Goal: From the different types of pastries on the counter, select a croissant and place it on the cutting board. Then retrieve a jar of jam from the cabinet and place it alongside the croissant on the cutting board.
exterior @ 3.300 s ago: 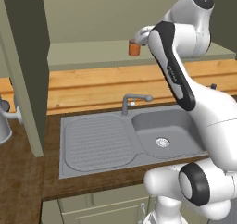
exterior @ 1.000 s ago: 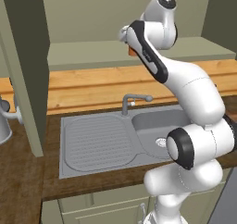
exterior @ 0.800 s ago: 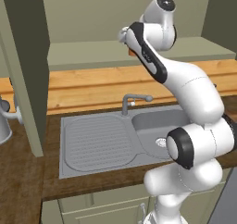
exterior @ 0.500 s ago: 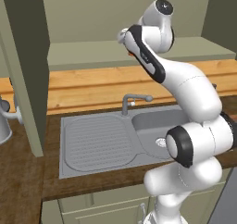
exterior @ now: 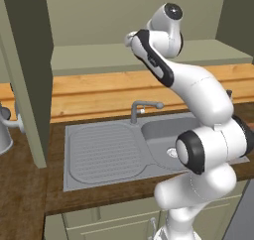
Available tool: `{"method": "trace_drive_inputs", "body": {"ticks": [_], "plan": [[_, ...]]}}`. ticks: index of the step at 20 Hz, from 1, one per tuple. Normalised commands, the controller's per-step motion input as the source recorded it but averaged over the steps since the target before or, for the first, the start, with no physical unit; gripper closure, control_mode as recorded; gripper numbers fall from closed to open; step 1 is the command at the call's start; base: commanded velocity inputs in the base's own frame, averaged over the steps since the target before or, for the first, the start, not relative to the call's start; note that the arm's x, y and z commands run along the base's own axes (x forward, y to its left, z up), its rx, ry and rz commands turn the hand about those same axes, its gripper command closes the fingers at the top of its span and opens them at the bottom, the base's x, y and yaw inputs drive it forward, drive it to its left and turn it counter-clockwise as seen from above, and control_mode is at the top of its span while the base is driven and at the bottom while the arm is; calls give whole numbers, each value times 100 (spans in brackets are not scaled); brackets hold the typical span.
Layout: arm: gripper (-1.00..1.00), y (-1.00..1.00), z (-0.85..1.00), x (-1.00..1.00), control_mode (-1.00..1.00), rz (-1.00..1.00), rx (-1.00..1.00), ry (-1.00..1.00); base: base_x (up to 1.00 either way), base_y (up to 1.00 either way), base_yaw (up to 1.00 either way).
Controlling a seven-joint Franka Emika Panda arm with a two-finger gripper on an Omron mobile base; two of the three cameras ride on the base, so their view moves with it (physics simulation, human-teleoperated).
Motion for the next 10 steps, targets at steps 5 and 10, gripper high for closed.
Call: {"method": "trace_drive_inputs", "body": {"ticks": [5,10], "plan": [[100,-2,-1,5,-100,0,1,0,0,0,0],[100,-13,0,-1,-100,0,6,2,0,0,0]]}}
